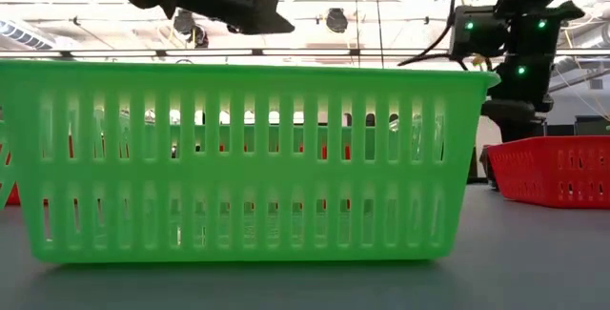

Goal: Stack baskets on shelf by color
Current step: Put the top right black bin on the shelf

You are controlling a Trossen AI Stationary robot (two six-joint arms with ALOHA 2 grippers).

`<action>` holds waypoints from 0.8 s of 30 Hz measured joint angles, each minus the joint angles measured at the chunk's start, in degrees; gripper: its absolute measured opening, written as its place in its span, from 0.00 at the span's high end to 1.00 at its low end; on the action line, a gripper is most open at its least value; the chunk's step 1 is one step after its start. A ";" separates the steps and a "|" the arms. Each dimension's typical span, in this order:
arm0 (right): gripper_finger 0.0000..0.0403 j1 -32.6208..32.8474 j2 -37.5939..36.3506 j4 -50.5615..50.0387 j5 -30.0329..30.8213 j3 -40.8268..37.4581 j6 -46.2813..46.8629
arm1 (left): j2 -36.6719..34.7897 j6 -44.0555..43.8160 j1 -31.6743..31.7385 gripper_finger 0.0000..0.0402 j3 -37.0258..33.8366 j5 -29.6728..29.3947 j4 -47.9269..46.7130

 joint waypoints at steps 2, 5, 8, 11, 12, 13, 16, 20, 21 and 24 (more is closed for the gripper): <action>0.99 0.54 -2.08 0.35 1.12 0.00 0.43 | -0.17 -0.28 -0.60 0.90 0.02 -1.97 -0.51; 0.99 0.65 -5.54 0.40 2.47 0.07 0.29 | -0.91 0.02 -1.67 0.90 0.00 -5.07 -0.80; 0.99 0.63 -8.91 -1.10 5.26 1.47 -0.33 | -2.18 0.24 -2.56 0.90 0.00 -7.94 -1.58; 1.00 0.63 -11.83 -2.83 9.12 3.86 -1.22 | -3.28 0.22 -3.39 0.90 0.00 -9.75 -1.90; 1.00 0.57 -12.75 -2.81 10.10 4.75 -1.53 | -3.82 -0.10 -3.75 0.90 0.00 -10.02 -2.51; 1.00 0.56 -13.57 -2.80 10.64 5.63 -2.07 | -4.43 -0.27 -4.22 0.90 0.00 -10.44 -3.38; 1.00 0.61 -15.55 -2.11 13.25 8.24 -5.45 | -5.56 -0.45 -5.75 0.90 0.00 -12.48 -3.68; 1.00 0.63 -16.61 5.26 18.86 11.88 -14.61 | -6.34 1.55 -7.83 0.90 0.00 -15.51 -3.93; 1.00 0.61 -16.64 9.72 19.58 12.47 -18.81 | -6.35 2.03 -8.27 0.90 0.00 -16.31 -3.80; 0.99 0.61 -15.78 27.47 15.13 12.85 -34.31 | -6.31 3.93 -9.59 0.90 0.00 -19.23 -4.01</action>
